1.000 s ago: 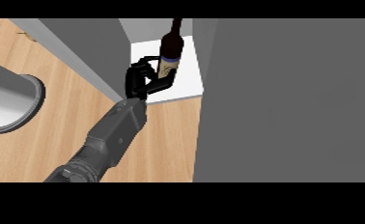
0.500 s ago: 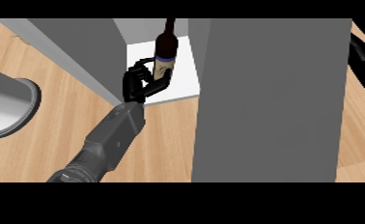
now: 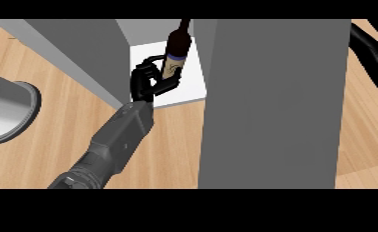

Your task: Pick up the wine, place it into the cabinet and close the cabinet

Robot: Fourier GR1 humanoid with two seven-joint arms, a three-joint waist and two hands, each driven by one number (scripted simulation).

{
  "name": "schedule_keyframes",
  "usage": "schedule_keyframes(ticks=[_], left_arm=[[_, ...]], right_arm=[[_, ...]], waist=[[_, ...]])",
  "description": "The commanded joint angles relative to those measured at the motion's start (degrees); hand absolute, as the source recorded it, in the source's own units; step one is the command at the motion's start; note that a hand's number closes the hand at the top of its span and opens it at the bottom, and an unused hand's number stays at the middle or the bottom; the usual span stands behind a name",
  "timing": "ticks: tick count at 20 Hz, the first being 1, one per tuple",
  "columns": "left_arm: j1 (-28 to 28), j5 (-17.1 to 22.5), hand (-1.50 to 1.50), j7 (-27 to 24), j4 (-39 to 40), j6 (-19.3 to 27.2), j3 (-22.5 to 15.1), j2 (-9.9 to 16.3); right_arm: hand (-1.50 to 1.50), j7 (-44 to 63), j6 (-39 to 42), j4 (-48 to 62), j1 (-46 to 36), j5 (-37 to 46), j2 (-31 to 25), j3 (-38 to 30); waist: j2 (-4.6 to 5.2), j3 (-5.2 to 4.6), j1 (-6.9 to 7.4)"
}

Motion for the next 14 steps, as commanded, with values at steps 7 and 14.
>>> schedule_keyframes(ticks=[7, 14], left_arm=[[-5.9, 2.4, 1.5, 4.2, -0.9, 5.1, -2.1, -0.1], [-11.0, 2.4, 1.5, 6.5, 1.3, 6.5, -2.1, -0.1]], right_arm=[[-1.5, -1.3, 0.6, -0.8, 1.6, -1.0, 0.1, -1.0], [-1.5, -1.9, 1.9, -0.3, 3.5, -1.5, -0.6, -2.0]], waist=[[0.17, 0.09, 0.03], [0.36, 0.18, 1.95]])
